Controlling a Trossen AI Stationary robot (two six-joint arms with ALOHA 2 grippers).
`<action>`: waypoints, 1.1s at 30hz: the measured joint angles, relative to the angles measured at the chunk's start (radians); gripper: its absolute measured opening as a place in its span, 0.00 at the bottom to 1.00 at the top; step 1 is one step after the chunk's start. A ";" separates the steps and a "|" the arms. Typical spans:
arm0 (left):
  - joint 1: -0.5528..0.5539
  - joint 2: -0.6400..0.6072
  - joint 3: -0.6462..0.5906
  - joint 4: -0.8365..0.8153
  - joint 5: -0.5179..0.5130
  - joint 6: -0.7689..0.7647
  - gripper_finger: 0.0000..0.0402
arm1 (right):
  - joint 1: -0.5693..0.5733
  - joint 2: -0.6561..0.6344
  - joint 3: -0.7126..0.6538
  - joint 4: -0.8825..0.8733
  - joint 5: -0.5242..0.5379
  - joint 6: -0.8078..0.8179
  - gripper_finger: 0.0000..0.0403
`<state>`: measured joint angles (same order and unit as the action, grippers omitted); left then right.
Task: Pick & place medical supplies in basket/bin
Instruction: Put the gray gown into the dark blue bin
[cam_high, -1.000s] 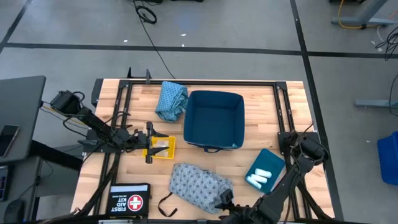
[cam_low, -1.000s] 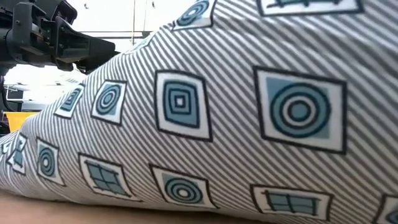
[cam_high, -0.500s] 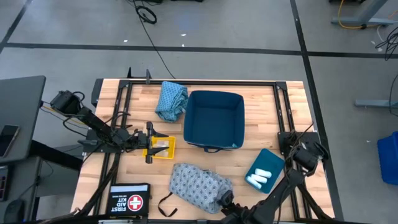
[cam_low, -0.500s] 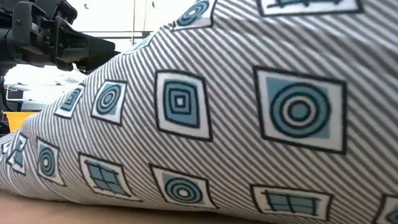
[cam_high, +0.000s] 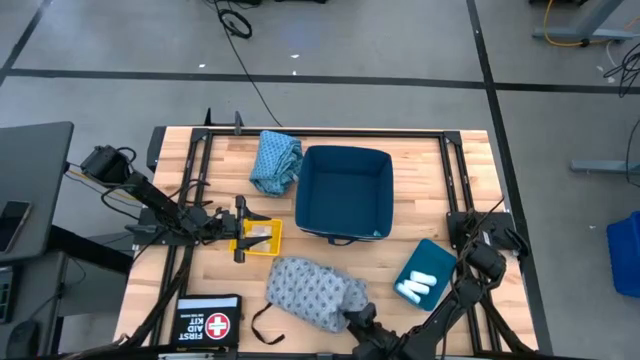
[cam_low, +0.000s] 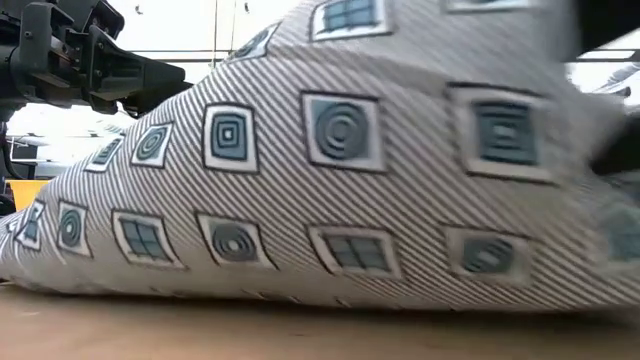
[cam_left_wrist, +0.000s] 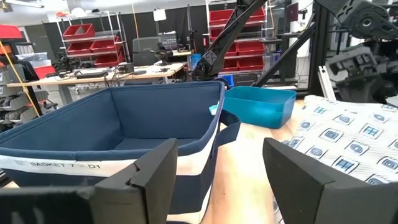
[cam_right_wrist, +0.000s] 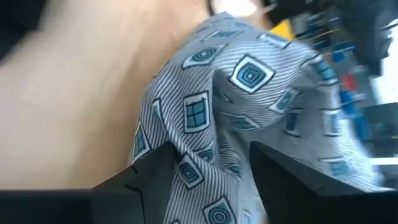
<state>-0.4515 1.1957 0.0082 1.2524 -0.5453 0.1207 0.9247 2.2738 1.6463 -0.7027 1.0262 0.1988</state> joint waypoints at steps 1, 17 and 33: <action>0.000 0.000 0.000 0.000 0.000 0.000 0.56 | 0.004 0.000 0.000 -0.001 0.025 -0.020 0.53; 0.000 0.000 0.000 0.000 0.000 0.000 0.56 | -0.022 -0.001 0.000 -0.006 0.172 -0.212 0.51; 0.000 0.000 0.000 -0.001 0.000 -0.002 0.56 | -0.053 -0.002 0.000 0.031 0.147 -0.375 0.51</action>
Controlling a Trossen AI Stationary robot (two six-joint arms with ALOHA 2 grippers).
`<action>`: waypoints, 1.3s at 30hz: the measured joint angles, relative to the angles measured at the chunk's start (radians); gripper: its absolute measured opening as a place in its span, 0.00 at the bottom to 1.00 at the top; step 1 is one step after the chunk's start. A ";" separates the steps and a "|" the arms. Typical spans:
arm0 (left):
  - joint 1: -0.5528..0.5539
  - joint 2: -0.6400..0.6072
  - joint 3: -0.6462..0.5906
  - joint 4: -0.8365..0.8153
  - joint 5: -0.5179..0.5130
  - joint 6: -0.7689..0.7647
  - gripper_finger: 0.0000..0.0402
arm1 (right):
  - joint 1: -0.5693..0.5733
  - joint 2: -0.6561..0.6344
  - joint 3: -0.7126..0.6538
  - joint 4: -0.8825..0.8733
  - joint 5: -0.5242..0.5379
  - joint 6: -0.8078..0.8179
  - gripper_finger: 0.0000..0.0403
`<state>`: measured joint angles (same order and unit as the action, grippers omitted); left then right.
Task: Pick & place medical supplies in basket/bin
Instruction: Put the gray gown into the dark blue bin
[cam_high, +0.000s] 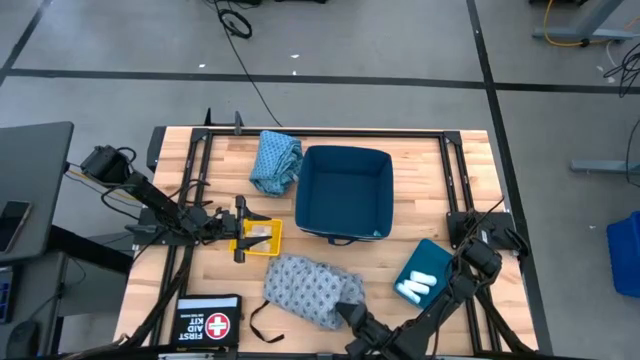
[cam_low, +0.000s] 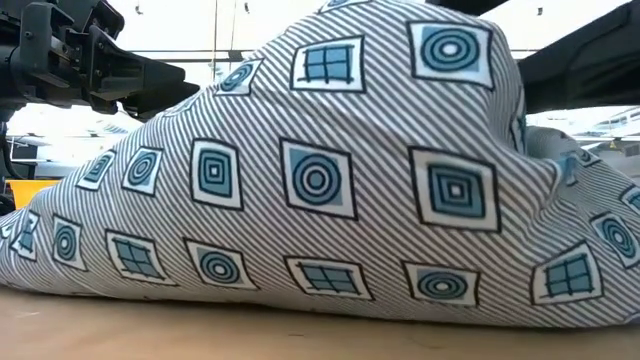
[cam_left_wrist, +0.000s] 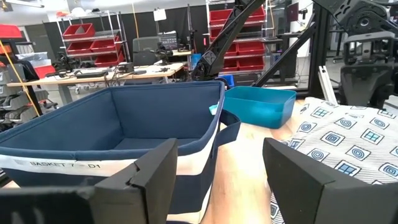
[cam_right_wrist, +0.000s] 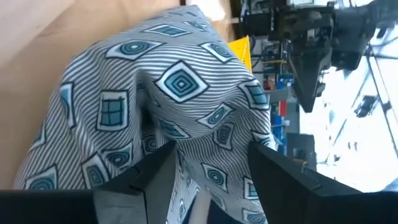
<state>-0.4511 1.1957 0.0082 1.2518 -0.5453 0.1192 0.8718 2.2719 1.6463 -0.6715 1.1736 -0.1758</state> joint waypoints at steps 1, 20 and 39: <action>0.000 0.000 0.000 0.000 0.000 0.000 0.56 | 0.000 0.000 0.000 0.004 0.000 -0.016 0.51; 0.000 0.000 0.000 -0.001 0.001 -0.007 0.56 | -0.034 -0.025 0.071 0.136 0.141 -0.020 0.30; 0.000 0.000 0.000 0.000 0.001 -0.007 0.56 | -0.195 -0.023 0.033 0.156 -0.670 0.266 0.00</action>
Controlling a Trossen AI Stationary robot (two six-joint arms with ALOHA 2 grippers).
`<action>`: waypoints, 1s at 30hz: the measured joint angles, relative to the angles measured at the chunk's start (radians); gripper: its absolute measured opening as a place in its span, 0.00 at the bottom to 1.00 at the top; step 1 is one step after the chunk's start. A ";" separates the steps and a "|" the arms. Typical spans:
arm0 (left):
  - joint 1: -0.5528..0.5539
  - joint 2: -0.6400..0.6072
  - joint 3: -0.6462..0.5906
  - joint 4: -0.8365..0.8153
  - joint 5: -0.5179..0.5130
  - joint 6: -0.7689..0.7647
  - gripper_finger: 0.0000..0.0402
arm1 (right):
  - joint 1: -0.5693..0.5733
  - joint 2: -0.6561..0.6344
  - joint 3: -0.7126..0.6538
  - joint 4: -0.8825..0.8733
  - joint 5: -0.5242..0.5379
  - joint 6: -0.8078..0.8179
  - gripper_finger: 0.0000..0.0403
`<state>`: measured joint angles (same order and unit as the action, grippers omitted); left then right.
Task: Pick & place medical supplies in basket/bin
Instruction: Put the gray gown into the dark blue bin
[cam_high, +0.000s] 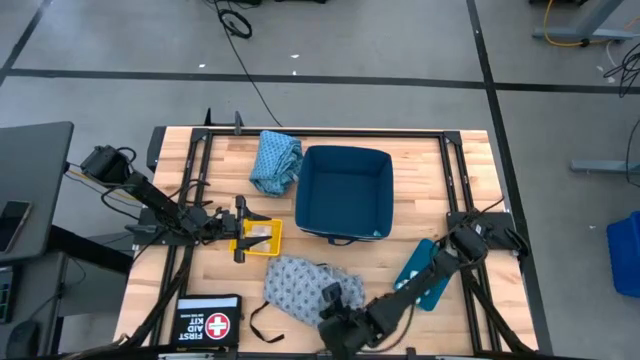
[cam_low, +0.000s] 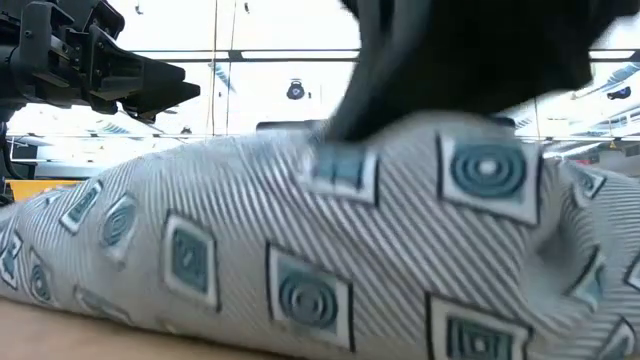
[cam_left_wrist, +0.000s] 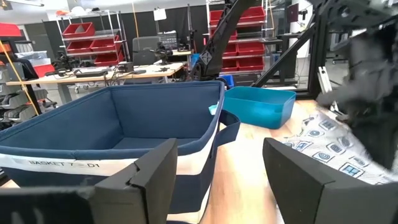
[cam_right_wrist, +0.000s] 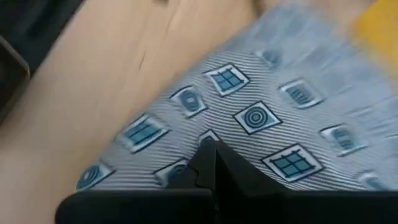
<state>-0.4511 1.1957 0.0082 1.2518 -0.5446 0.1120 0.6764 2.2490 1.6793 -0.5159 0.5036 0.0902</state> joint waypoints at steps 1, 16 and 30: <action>0.000 0.000 0.000 0.000 0.000 0.000 0.56 | -0.008 0.000 -0.017 0.001 -0.042 0.017 0.00; 0.000 0.000 0.000 0.000 -0.003 0.001 0.56 | -0.044 -0.017 -0.105 -0.165 -0.256 0.109 0.00; 0.000 0.000 0.000 0.000 -0.005 0.003 0.56 | 0.009 -0.114 -0.063 -0.441 0.069 0.187 0.00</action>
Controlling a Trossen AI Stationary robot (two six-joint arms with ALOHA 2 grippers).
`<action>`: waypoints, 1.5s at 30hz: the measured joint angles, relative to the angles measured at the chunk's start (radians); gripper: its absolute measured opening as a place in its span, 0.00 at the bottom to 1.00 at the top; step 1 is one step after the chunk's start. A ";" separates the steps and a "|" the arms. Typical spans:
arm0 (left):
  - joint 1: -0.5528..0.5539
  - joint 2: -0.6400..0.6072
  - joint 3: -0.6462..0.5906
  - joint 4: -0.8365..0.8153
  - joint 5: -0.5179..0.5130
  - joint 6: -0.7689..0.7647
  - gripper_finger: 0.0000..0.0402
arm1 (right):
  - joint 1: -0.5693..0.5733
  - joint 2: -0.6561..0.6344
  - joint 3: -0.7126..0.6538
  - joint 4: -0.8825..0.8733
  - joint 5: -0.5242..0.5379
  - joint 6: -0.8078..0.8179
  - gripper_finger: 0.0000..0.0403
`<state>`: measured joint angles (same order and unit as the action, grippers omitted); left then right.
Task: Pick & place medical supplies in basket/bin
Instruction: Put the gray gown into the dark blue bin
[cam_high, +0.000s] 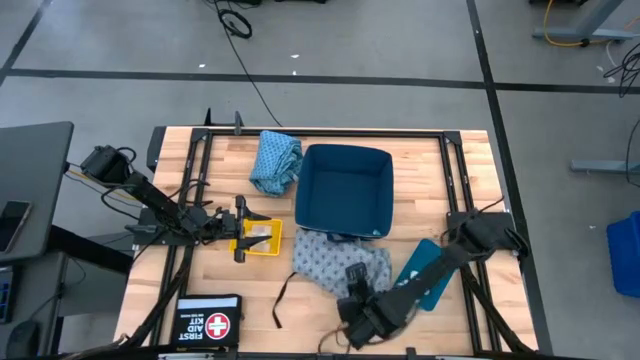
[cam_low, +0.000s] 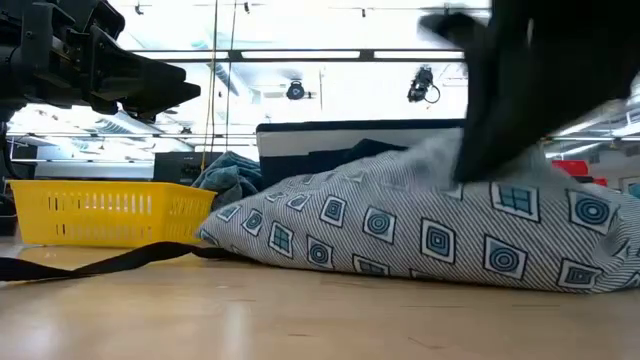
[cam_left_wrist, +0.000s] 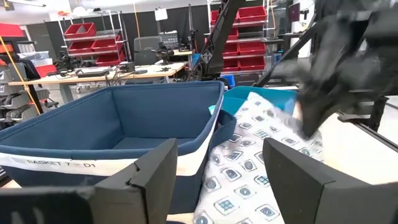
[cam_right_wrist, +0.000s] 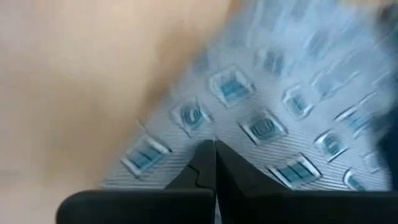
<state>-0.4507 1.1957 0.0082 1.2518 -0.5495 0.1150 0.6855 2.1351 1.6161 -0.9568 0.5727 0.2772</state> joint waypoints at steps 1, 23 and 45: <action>0.000 0.000 0.000 0.000 0.000 0.000 0.56 | 0.013 -0.011 0.019 0.007 0.005 -0.001 0.00; -0.001 0.000 0.000 -0.015 0.002 -0.014 0.56 | 0.141 0.068 0.075 0.022 -0.017 0.080 0.49; -0.001 0.000 0.000 -0.019 0.010 -0.014 0.56 | 0.105 0.090 0.057 -0.179 0.087 0.051 0.45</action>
<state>-0.4515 1.1954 0.0082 1.2331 -0.5400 0.1012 0.7909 2.2253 1.6735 -1.1355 0.6594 0.3285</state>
